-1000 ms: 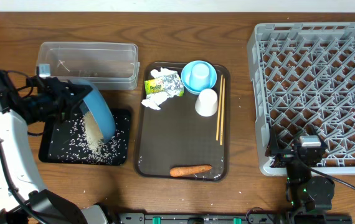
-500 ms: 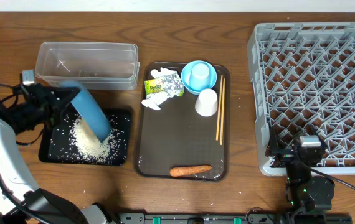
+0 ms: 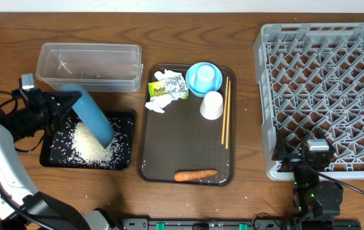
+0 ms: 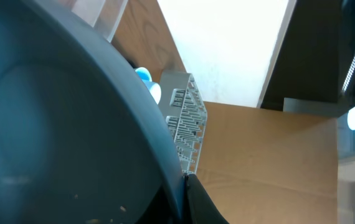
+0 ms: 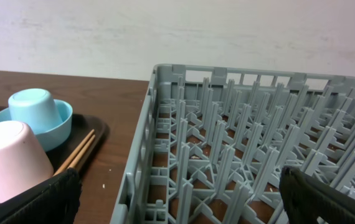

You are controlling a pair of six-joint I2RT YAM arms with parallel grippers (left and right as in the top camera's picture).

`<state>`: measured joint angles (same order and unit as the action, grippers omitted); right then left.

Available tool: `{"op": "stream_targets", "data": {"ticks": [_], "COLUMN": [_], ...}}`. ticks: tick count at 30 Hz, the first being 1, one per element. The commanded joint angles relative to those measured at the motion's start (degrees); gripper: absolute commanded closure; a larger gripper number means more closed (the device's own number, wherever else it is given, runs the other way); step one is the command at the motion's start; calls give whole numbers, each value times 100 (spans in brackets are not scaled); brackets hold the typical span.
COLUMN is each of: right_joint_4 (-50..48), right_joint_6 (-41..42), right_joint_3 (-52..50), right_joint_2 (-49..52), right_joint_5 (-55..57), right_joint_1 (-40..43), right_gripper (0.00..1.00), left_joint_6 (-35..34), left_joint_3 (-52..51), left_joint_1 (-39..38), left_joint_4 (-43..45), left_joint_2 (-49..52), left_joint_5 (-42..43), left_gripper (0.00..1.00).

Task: Sort waste into correct bins and load items into the dishwasher rack
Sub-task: 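Tilt the blue bowl to pour rice onto the black tray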

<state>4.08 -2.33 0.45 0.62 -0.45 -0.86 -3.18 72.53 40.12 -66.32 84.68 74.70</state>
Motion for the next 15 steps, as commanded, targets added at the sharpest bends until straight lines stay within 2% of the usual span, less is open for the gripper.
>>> {"op": "stream_targets", "data": {"ticks": [1, 5, 8, 10, 13, 15], "right_joint_4": [22, 22, 20, 22, 20, 20], "right_joint_6": [13, 13, 13, 13, 13, 13], "right_joint_3": [-13, -13, -13, -13, -13, -13], "right_joint_2": [-33, -33, -33, -33, -33, -33], "right_joint_5": [-22, -22, -22, -22, -22, -22], "right_joint_1": [44, 44, 44, 44, 44, 44], "right_gripper": [1, 1, 1, 1, 1, 1], "left_joint_6": [232, 297, 413, 437, 636, 728], "left_joint_3": [-11, -11, -11, -11, -11, -9], "left_joint_1": [33, 37, 37, 37, 35, 26], "left_joint_4": [-199, 24, -254, -142, -503, -343], "left_joint_2": [63, 74, 81, 83, 52, 37], "left_joint_5": [293, 223, 468, 334, 326, 118], "left_gripper": [94, 94, 94, 94, 94, 94]}}
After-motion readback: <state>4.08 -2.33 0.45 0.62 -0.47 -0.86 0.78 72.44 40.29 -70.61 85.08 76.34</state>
